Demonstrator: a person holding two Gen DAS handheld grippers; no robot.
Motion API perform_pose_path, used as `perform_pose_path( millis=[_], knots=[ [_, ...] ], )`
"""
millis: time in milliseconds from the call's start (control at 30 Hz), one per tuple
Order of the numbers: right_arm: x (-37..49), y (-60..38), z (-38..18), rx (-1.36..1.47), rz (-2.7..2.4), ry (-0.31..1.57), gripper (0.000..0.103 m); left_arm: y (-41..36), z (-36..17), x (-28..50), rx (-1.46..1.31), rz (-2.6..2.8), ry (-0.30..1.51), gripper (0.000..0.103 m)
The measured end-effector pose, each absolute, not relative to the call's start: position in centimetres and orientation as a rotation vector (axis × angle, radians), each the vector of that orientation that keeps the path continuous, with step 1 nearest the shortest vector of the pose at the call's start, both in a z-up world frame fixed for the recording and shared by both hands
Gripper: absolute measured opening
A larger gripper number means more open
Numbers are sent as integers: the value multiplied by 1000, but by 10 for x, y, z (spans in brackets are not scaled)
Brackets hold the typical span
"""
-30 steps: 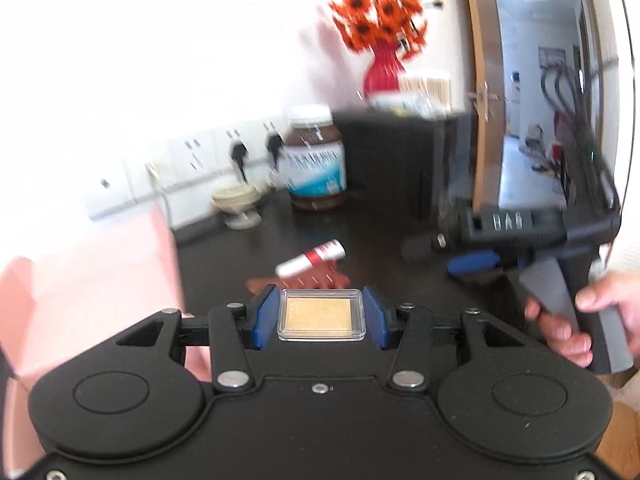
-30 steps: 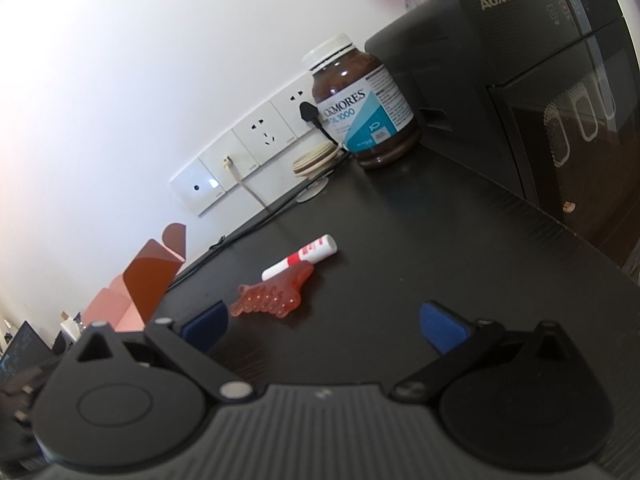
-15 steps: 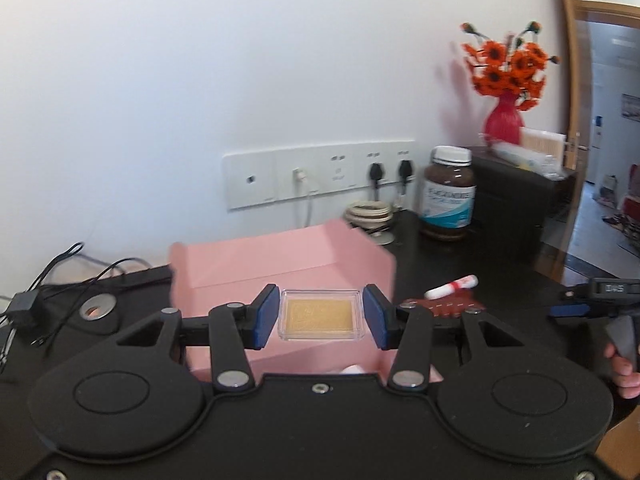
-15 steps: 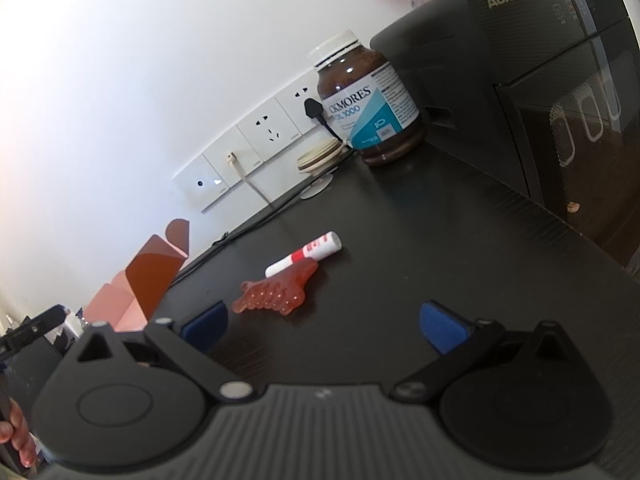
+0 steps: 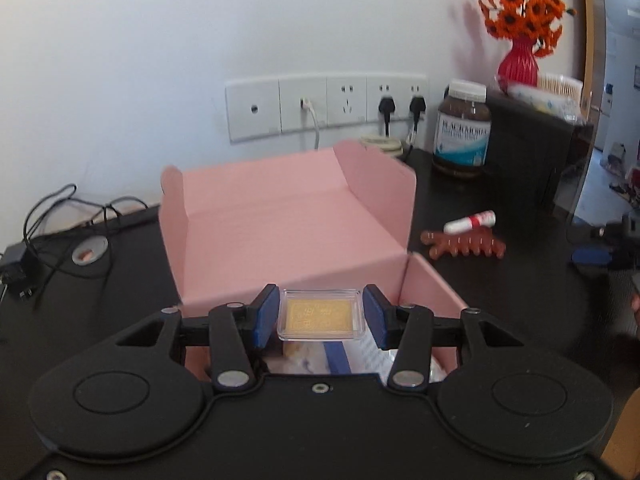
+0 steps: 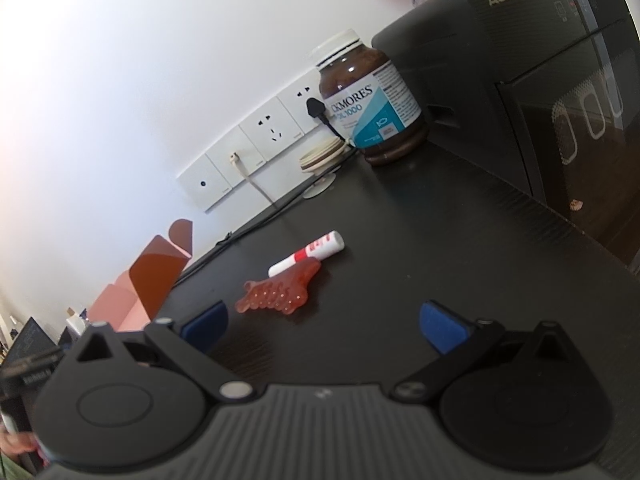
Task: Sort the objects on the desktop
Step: 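Lift and carry the case with the left tool over the pink box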
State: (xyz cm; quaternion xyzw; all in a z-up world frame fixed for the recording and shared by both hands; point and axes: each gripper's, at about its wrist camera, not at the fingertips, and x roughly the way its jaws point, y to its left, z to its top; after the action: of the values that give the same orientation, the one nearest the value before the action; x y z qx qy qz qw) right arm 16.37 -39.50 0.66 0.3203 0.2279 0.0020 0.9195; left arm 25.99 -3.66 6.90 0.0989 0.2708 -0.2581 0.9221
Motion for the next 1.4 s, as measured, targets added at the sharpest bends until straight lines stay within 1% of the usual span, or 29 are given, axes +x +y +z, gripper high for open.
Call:
perform_pose_path(
  millis=[200, 500, 600, 833, 933, 1000, 1067, 1100, 1167, 1200, 1233, 1300, 1333, 1400],
  knots=[
    [164, -394, 7, 660, 11, 469, 102, -38, 50, 266, 239, -491, 611, 47],
    [164, -396, 6, 662, 16, 469, 102, -44, 41, 273, 298, -461, 669, 47],
    [165, -396, 6, 663, 17, 469, 102, -43, 37, 277, 264, -467, 704, 47],
    [165, -397, 6, 662, 16, 470, 102, -43, 36, 276, 257, -465, 691, 48],
    [165, -397, 6, 660, 15, 470, 102, -44, 36, 276, 256, -468, 689, 49],
    [165, -397, 6, 660, 15, 470, 102, -45, 36, 276, 259, -474, 682, 53],
    [164, -397, 6, 660, 15, 469, 102, -47, 39, 274, 267, -489, 657, 67],
    [164, -398, 6, 659, 16, 470, 102, -49, 42, 270, 279, -500, 627, 71],
    [164, -397, 6, 656, 15, 471, 102, -48, 53, 259, 298, -516, 540, 87],
    [164, -397, 6, 655, 14, 471, 102, -46, 60, 255, 295, -525, 504, 91],
    [164, -397, 6, 655, 14, 471, 102, -43, 67, 252, 279, -537, 479, 98],
    [164, -397, 6, 653, 15, 472, 102, -32, 81, 249, 219, -555, 437, 100],
    [164, -397, 6, 651, 14, 472, 102, -24, 87, 248, 181, -558, 421, 102],
    [165, -396, 6, 649, 14, 473, 102, -7, 96, 251, 101, -544, 398, 103]
  ],
)
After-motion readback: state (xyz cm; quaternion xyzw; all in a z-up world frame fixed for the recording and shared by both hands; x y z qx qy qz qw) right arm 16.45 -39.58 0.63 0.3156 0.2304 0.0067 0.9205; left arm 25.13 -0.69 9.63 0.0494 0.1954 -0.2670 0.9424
